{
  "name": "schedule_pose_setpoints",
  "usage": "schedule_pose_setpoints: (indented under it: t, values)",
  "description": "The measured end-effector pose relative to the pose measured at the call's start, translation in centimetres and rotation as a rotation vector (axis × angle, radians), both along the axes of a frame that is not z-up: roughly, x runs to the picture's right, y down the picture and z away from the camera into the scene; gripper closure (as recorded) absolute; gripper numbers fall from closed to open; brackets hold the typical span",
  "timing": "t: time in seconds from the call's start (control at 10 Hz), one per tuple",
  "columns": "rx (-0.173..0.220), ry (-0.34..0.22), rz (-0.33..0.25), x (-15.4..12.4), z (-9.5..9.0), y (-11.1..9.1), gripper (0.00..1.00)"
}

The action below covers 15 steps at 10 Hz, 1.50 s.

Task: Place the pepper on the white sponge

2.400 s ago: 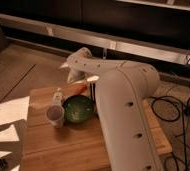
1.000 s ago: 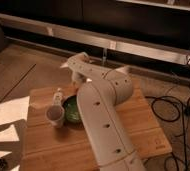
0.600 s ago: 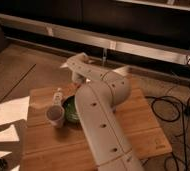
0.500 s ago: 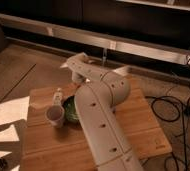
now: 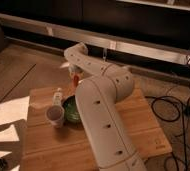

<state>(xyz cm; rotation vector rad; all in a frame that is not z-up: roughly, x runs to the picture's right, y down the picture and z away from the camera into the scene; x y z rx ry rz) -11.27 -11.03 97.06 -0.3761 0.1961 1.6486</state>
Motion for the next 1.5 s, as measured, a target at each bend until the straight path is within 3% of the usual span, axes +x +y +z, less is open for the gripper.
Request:
schedule_pose_setpoints:
  t: [0.2, 0.4, 0.6, 0.7, 0.8, 1.3, 1.5]
  values:
    - [0.058, -0.010, -0.017, 1.2, -3.7, -1.4, 1.00]
    - [0.069, 0.026, 0.021, 5.0, -6.7, -0.6, 1.00]
    - [0.046, 0.112, 0.077, 10.9, -9.0, 1.0, 1.00]
    - [0.009, 0.178, 0.128, 15.1, -10.0, 2.4, 1.00]
    - [-0.004, 0.209, 0.149, 17.1, -10.4, 2.9, 1.00]
    - [-0.009, 0.204, 0.151, 16.5, -10.4, 3.0, 1.00]
    - [-0.041, 0.178, 0.128, 13.9, -9.7, 4.4, 1.00]
